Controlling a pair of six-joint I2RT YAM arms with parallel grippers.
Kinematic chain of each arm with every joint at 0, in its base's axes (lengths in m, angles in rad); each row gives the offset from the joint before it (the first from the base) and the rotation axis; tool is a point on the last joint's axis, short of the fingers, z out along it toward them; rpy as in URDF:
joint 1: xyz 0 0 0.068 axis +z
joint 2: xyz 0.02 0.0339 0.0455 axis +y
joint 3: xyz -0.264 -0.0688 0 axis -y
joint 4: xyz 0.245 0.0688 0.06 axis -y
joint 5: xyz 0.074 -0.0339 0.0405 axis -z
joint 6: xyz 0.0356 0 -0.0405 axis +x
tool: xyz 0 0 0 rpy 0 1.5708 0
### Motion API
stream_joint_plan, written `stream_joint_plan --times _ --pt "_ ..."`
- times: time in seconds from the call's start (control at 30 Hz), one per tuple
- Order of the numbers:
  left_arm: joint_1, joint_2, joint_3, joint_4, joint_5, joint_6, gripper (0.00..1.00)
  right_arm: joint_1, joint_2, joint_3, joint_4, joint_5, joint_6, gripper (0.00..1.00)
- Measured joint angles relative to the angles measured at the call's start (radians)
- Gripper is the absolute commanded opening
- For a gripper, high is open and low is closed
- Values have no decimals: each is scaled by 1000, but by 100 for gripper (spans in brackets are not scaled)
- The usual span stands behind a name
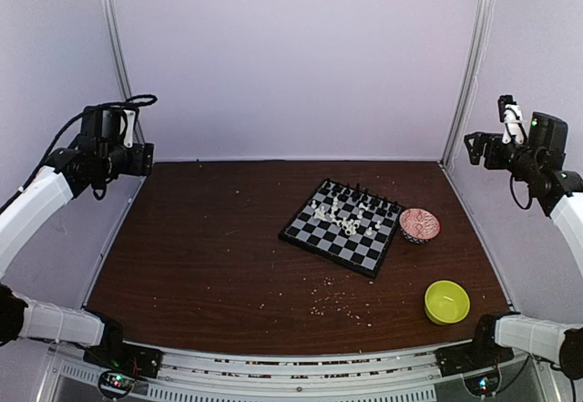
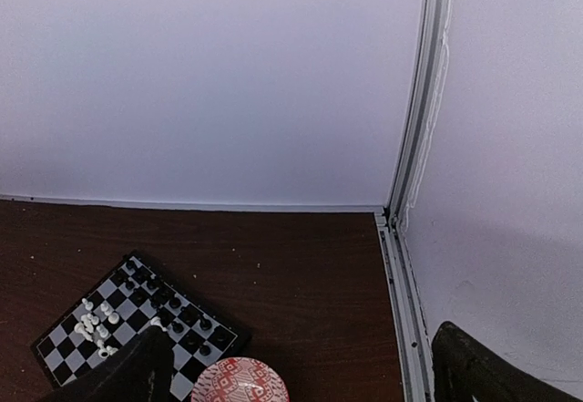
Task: Set up the chess pieces on the board
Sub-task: Move the chessboard to the center of the board.
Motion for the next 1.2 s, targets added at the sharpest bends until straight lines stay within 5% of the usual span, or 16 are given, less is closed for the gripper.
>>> stream_joint_plan --times 0.27,0.47,0.6,0.8,1.2 --pt "148 20 -122 74 218 -57 68 -58 1 -114 -18 -85 -80 96" --pt "149 104 -130 105 379 -91 53 42 30 -143 -62 -110 -197 85" --pt "89 209 -119 116 470 -135 48 183 118 -143 -90 -103 -291 78" --pt "-75 457 14 119 571 -206 55 391 242 -143 -149 -84 -396 73" --pt "-311 898 337 223 743 -377 60 632 400 -198 -195 45 -533 80"
